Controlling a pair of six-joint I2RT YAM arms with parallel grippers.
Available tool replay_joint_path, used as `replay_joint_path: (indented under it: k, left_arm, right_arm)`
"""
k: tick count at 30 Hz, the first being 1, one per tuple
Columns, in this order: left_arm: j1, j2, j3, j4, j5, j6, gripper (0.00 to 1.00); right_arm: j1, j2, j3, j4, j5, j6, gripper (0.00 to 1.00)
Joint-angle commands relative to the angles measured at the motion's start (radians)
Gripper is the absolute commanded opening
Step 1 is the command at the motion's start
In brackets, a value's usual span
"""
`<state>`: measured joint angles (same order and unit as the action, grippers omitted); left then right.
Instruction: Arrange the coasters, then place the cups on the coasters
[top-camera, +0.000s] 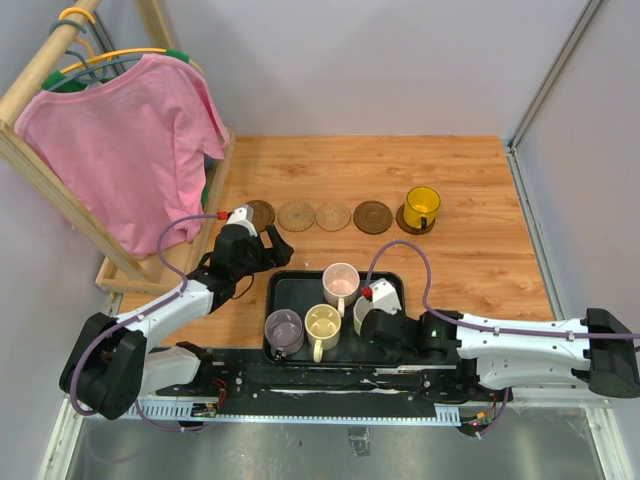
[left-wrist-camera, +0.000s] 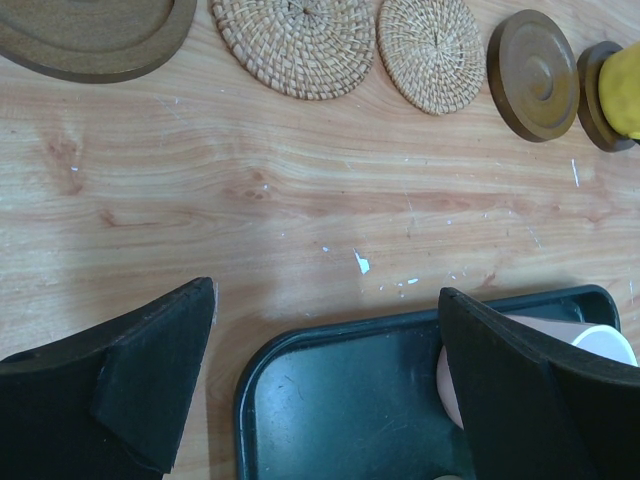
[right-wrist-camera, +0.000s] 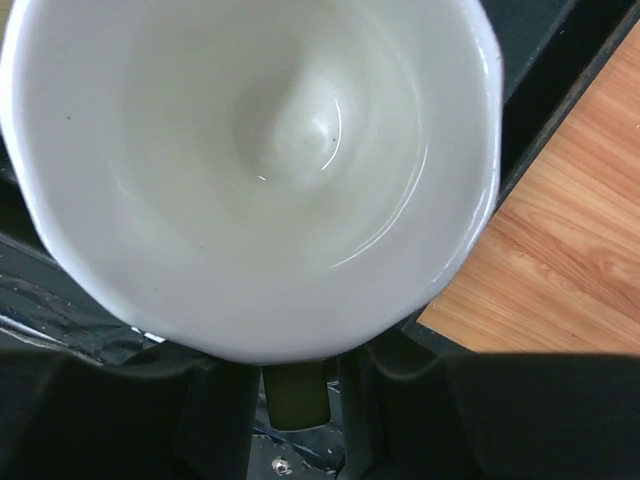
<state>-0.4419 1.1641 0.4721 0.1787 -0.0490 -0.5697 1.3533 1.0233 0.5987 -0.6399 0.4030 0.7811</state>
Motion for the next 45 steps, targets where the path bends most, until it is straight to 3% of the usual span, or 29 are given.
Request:
replay_joint_path:
  k: [1,3,5,15,25,33,37,45]
  left_arm:
    - [-0.009,-0.002,-0.007,0.022,-0.006,-0.005,0.97]
    - [-0.009,-0.001,-0.007,0.023,-0.005,-0.007,0.97]
    - [-0.009,0.000,-0.006,0.025,-0.005,-0.008,0.97]
    - [-0.009,0.001,-0.006,0.024,-0.005,-0.010,0.98]
    - [-0.009,-0.021,-0.003,0.021,-0.008,0.008,0.97]
    - [-0.011,-0.021,0.002,0.030,-0.004,0.017,0.97]
    - [-0.011,-0.031,-0.004,0.051,-0.011,0.029,0.96]
    - [-0.011,-0.009,0.025,0.045,-0.032,0.068,0.96]
  right_arm:
    - [0.013,0.008,-0.008,0.004,-0.001,-0.008,0.29]
    - [0.014,0.010,-0.007,0.004,-0.003,-0.011,0.11]
    - [0.015,0.014,-0.006,0.004,-0.005,-0.014,0.01]
    - [0.032,-0.001,0.005,-0.021,0.035,-0.005,0.01]
    - [0.037,-0.062,0.064,-0.104,0.192,0.056,0.01]
    - [0.028,-0.069,0.149,-0.139,0.406,0.051,0.01]
    - [-0.054,-0.049,0.201,-0.091,0.416,-0.041,0.01]
    - [-0.312,0.018,0.243,0.146,0.265,-0.285,0.01]
